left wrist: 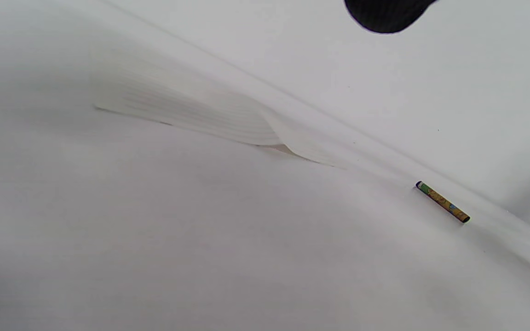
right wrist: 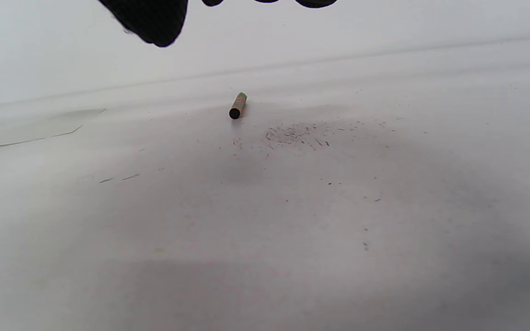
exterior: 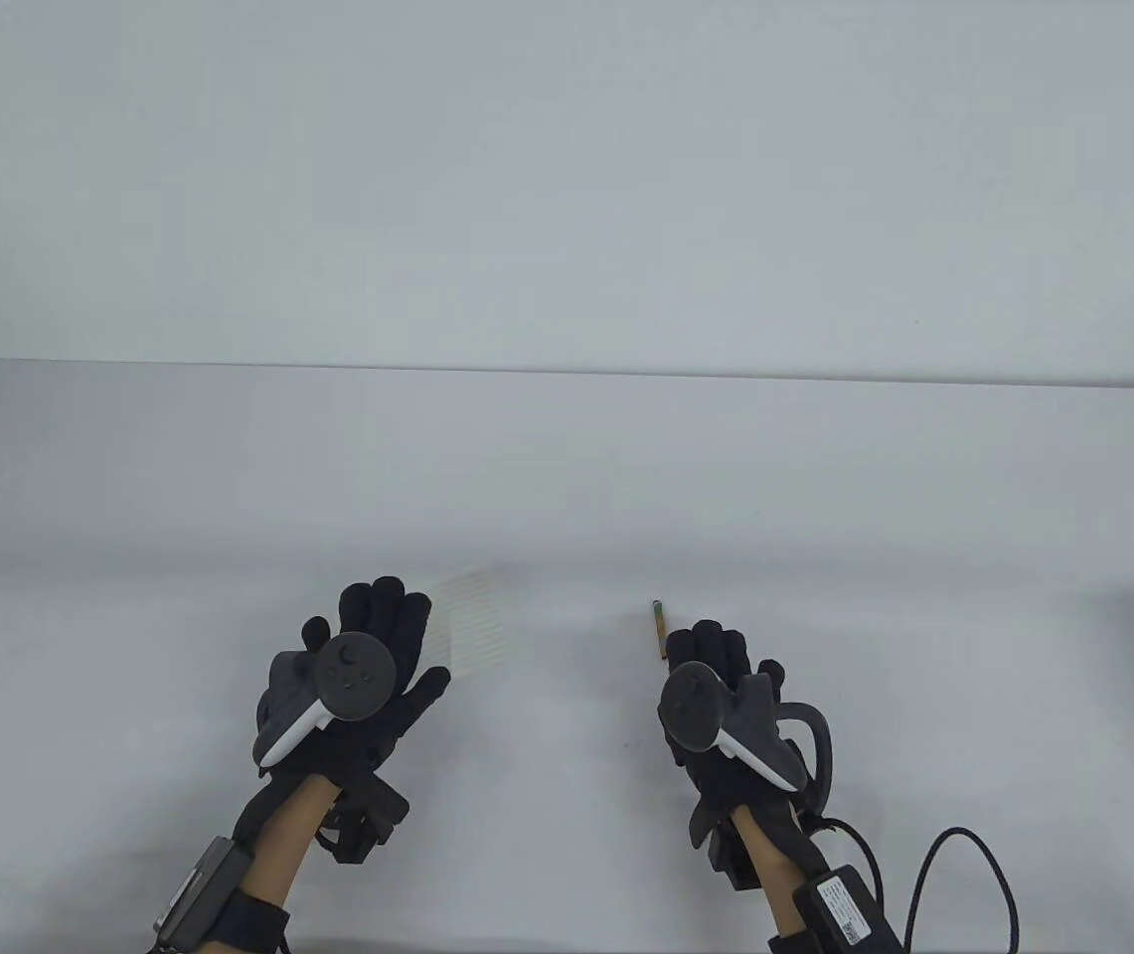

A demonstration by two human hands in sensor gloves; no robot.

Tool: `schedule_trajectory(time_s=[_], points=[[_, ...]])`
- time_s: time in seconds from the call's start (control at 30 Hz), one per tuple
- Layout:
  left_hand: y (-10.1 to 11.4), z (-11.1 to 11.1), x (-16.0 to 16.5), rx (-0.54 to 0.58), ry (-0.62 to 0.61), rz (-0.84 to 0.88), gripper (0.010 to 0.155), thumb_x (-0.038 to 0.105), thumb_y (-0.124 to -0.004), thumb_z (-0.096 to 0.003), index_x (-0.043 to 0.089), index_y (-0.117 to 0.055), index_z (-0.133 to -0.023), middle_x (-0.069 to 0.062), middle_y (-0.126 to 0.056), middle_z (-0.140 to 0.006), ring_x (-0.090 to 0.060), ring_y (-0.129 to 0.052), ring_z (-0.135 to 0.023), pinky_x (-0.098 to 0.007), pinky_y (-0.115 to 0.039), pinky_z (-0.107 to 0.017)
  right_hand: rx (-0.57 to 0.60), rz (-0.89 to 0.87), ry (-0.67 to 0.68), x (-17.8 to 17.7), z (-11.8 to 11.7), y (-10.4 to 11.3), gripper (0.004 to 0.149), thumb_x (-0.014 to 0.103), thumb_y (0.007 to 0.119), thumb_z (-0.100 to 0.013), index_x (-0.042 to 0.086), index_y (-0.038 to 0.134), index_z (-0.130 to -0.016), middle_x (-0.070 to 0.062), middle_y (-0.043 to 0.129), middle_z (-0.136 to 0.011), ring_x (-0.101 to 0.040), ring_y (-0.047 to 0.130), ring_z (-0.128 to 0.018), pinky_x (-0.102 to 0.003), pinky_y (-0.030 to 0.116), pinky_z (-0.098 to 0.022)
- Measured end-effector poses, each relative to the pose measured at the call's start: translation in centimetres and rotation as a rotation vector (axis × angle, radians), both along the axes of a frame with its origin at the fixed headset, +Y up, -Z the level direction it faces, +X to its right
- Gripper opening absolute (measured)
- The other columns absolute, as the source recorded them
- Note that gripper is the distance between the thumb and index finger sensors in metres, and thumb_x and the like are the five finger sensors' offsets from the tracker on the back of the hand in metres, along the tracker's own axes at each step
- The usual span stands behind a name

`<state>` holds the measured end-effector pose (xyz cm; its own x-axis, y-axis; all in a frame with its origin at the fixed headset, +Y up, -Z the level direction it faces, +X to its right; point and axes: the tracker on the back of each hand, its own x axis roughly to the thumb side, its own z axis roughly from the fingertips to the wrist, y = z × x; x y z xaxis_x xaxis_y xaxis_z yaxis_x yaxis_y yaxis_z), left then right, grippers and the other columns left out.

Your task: Apply wax crayon on paper

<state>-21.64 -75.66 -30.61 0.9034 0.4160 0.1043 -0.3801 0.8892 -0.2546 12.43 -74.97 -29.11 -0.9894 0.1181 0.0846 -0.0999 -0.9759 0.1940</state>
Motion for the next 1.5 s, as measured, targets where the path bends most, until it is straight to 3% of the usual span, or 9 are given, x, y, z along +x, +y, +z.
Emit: schedule_trajectory(time_s=[0.6,0.87,1.17,1.27,1.4,1.5], points=[[0.0,-0.1,0.6,-0.042,-0.053,-0.046,0.079,0.060,-0.054,-0.0578,0.039,-0.003,-0.115,0.013,0.014,-0.118,-0.020,0.020,-0.109,-0.055,0.015,-0.071,0.000,-0.008,-0.012,0.3,-0.1,0.1,0.071,0.038,0.063,-0.057,0.019,0.018,-0.109,-0.012,0.013,-0.115,-0.036,0.025,-0.106,-0.064,0.029,-0.072],[2.8,-1.2,2.0,-0.007,-0.067,0.008,0.080,0.061,-0.054,-0.0581,0.038,-0.003,-0.115,0.011,0.016,-0.118,-0.023,0.020,-0.109,-0.059,0.012,-0.070,-0.018,-0.028,-0.007,0.5,-0.2,0.1,0.071,0.038,0.063,-0.057,0.019,0.017,-0.109,-0.012,0.012,-0.115,-0.036,0.024,-0.106,-0.064,0.029,-0.072],[11.3,-5.2,3.1,0.020,0.027,0.182,0.079,0.061,-0.053,-0.0576,0.045,-0.001,-0.114,0.017,0.018,-0.118,-0.017,0.023,-0.110,-0.053,0.019,-0.072,-0.017,-0.051,-0.017,0.8,-0.2,0.4,0.072,0.038,0.062,-0.058,0.019,0.016,-0.109,-0.012,0.011,-0.115,-0.036,0.024,-0.106,-0.064,0.029,-0.073],[13.3,-6.8,3.7,0.060,0.059,0.261,0.077,0.061,-0.054,-0.0576,0.044,-0.007,-0.117,0.016,0.010,-0.123,-0.017,0.017,-0.115,-0.051,0.017,-0.077,-0.022,-0.052,-0.018,0.8,-0.3,0.4,0.072,0.038,0.062,-0.058,0.019,0.016,-0.109,-0.012,0.011,-0.115,-0.036,0.024,-0.106,-0.064,0.029,-0.072],[13.4,-9.3,4.5,-0.021,0.102,0.236,0.076,0.059,-0.055,-0.0585,0.044,-0.011,-0.119,0.016,0.007,-0.126,-0.015,0.015,-0.117,-0.049,0.017,-0.080,-0.034,-0.054,-0.016,0.8,-0.3,0.4,0.072,0.038,0.062,-0.058,0.019,0.016,-0.109,-0.012,0.012,-0.115,-0.035,0.025,-0.107,-0.064,0.030,-0.072],[11.5,-11.0,5.3,-0.070,0.138,0.119,0.076,0.058,-0.057,-0.0589,0.045,-0.013,-0.119,0.017,0.005,-0.126,-0.015,0.014,-0.117,-0.048,0.017,-0.080,-0.041,-0.053,-0.016,0.8,-0.3,0.4,0.072,0.038,0.062,-0.058,0.019,0.016,-0.109,-0.012,0.012,-0.115,-0.036,0.025,-0.106,-0.064,0.030,-0.072]])
